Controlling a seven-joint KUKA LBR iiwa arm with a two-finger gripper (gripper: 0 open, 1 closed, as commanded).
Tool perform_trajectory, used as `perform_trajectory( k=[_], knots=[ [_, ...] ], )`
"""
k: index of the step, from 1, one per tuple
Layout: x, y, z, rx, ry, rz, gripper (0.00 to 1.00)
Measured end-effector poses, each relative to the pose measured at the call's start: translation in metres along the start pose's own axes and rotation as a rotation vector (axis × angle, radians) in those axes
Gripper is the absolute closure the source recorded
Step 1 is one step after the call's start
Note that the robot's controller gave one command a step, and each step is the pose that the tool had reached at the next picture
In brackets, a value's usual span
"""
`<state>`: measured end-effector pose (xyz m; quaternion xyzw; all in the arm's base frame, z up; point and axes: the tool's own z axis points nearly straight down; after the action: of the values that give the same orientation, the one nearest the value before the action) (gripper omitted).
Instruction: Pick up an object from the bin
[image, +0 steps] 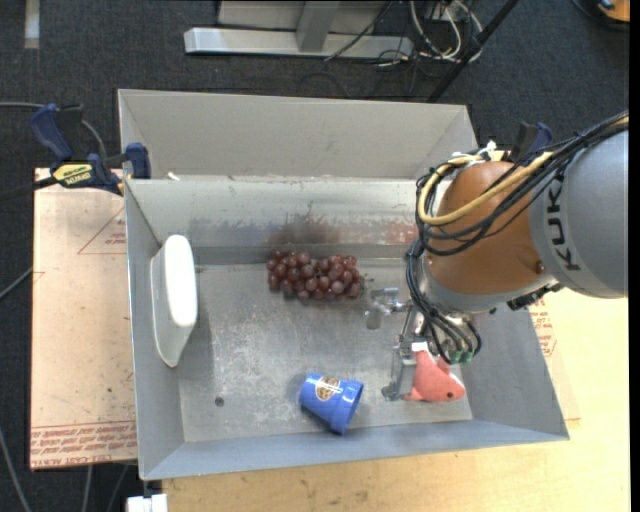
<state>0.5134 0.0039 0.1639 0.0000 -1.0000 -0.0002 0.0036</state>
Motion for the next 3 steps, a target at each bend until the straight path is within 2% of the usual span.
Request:
perform_trajectory(
  k=[1,2,3],
  knots=[
    [-0.001,0.0,-0.004,0.0,-0.008,0.0,0.0],
    [0.013,-0.015,0.039,0.0,-0.013,-0.01,0.0],
    [0.022,-0.059,0.062,-0.002,-0.003,-0.077,0.0]
  ],
)
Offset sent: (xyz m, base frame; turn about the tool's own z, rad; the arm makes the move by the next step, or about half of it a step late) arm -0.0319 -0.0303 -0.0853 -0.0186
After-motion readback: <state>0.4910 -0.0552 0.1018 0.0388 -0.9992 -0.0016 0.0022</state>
